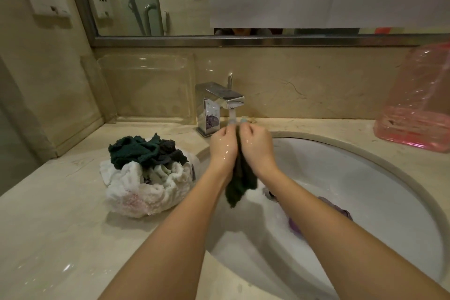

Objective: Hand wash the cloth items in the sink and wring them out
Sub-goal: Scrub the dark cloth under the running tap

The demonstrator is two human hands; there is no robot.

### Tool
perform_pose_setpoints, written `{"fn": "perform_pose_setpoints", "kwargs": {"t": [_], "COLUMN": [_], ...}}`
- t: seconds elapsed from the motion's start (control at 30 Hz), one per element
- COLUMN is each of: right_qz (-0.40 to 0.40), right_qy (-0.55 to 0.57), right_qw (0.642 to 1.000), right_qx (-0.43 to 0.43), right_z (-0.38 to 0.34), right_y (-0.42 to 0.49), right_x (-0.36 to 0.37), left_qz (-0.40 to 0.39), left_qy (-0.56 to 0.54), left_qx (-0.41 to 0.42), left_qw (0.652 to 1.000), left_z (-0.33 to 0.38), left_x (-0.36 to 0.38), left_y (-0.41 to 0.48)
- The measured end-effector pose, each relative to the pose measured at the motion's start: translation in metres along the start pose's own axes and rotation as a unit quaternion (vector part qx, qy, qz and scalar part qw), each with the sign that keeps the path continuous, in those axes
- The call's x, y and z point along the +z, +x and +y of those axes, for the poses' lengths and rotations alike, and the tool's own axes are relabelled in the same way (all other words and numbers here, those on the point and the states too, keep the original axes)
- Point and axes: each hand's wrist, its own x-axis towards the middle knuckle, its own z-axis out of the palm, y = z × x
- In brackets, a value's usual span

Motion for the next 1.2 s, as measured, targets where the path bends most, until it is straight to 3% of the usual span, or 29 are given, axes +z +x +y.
{"fn": "perform_pose_setpoints", "kwargs": {"t": [0.07, 0.13, 0.2, 0.3, 0.4, 0.47, 0.6, 0.73, 0.83, 0.9, 0.97, 1.03, 1.07, 1.13, 1.2], "right_qz": [-0.016, -0.091, -0.167, -0.264, -0.343, -0.312, -0.226, -0.196, -0.155, -0.109, -0.078, -0.084, -0.122, -0.217, -0.224], "right_qy": [-0.039, -0.058, 0.000, 0.144, 0.112, 0.170, 0.361, 0.358, 0.404, 0.377, 0.242, 0.141, 0.143, 0.252, 0.365], "right_qw": [0.998, 0.987, 0.966, 0.904, 0.886, 0.896, 0.872, 0.887, 0.870, 0.887, 0.941, 0.958, 0.942, 0.867, 0.815], "right_qx": [0.054, 0.119, 0.196, 0.304, 0.290, 0.267, 0.243, 0.218, 0.237, 0.245, 0.223, 0.237, 0.277, 0.370, 0.389], "right_z": [0.011, 0.023, 0.028, 0.026, 0.027, 0.025, 0.016, 0.006, 0.009, 0.010, 0.013, 0.015, 0.015, 0.018, 0.015], "right_y": [0.008, 0.013, 0.017, 0.016, 0.014, 0.018, 0.024, 0.022, 0.023, 0.023, 0.018, 0.012, 0.010, 0.009, 0.008], "right_x": [-0.013, -0.021, -0.030, -0.042, -0.050, -0.053, -0.047, -0.032, -0.029, -0.025, -0.015, -0.010, -0.009, -0.010, -0.012], "left_qz": [-0.024, -0.023, -0.019, -0.002, -0.007, 0.000, -0.045, -0.106, -0.162, -0.163, -0.104, -0.044, -0.027, 0.002, 0.032], "left_qy": [-0.004, 0.013, 0.018, 0.041, 0.064, 0.064, 0.085, 0.042, -0.052, -0.144, -0.203, -0.205, -0.208, -0.217, -0.120], "left_qx": [0.020, 0.032, 0.045, 0.069, 0.079, 0.071, 0.035, -0.131, -0.224, -0.205, -0.152, -0.096, -0.078, -0.067, -0.024], "left_qw": [1.000, 0.999, 0.999, 0.997, 0.995, 0.995, 0.995, 0.985, 0.960, 0.954, 0.962, 0.973, 0.975, 0.974, 0.992], "left_z": [0.004, 0.007, 0.008, 0.008, 0.005, 0.003, -0.005, -0.009, -0.012, -0.009, -0.001, 0.002, 0.003, 0.006, 0.005], "left_x": [0.005, -0.002, -0.014, -0.024, -0.023, -0.023, -0.027, -0.028, -0.029, -0.026, -0.020, -0.015, -0.014, -0.013, -0.009], "left_y": [-0.005, -0.006, -0.003, 0.004, 0.010, 0.012, 0.012, 0.010, 0.014, 0.014, 0.011, 0.010, 0.010, 0.009, 0.008]}}
